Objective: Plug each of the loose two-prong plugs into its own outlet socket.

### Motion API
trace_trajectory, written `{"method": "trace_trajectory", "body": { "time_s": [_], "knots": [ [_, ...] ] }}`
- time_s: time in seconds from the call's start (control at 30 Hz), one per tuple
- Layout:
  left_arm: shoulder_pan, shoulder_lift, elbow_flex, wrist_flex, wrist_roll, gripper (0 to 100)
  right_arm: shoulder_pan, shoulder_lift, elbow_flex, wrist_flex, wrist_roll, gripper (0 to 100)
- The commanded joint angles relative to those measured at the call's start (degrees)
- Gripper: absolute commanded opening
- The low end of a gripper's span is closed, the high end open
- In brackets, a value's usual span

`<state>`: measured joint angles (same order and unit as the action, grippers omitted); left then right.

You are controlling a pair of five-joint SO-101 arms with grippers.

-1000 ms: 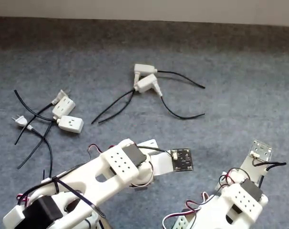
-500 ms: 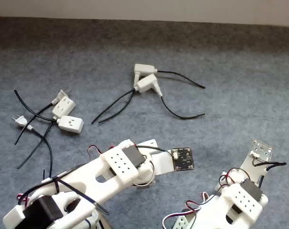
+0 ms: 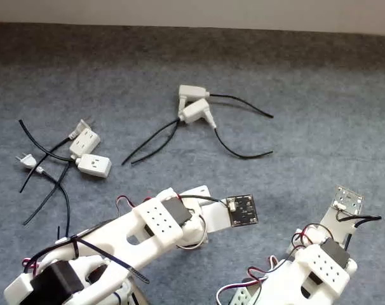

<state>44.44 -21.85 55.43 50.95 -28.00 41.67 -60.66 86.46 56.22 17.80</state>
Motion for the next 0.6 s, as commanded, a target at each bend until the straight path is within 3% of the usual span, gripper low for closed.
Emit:
{"method": "trace_trajectory", "body": {
  "time_s": [0.0, 0.17, 0.43, 0.57],
  "knots": [
    [0.13, -0.4, -0.13, -0.53, 0.26, 17, -1.27, -0.13, 0.57, -2.07, 0.35, 0.9],
    [0.31, 4.53, -3.47, -0.09, 0.26, 17, -1.19, -0.13, 0.57, -2.07, 0.35, 0.9],
    [0.13, 20.09, -17.63, 10.11, 0.35, 6, -1.19, -0.13, 0.57, -2.07, 0.35, 0.9],
    [0.04, 20.88, -18.77, 10.81, 2.99, 2, -1.19, -0.13, 0.57, -2.07, 0.35, 0.9]
  ]
}}
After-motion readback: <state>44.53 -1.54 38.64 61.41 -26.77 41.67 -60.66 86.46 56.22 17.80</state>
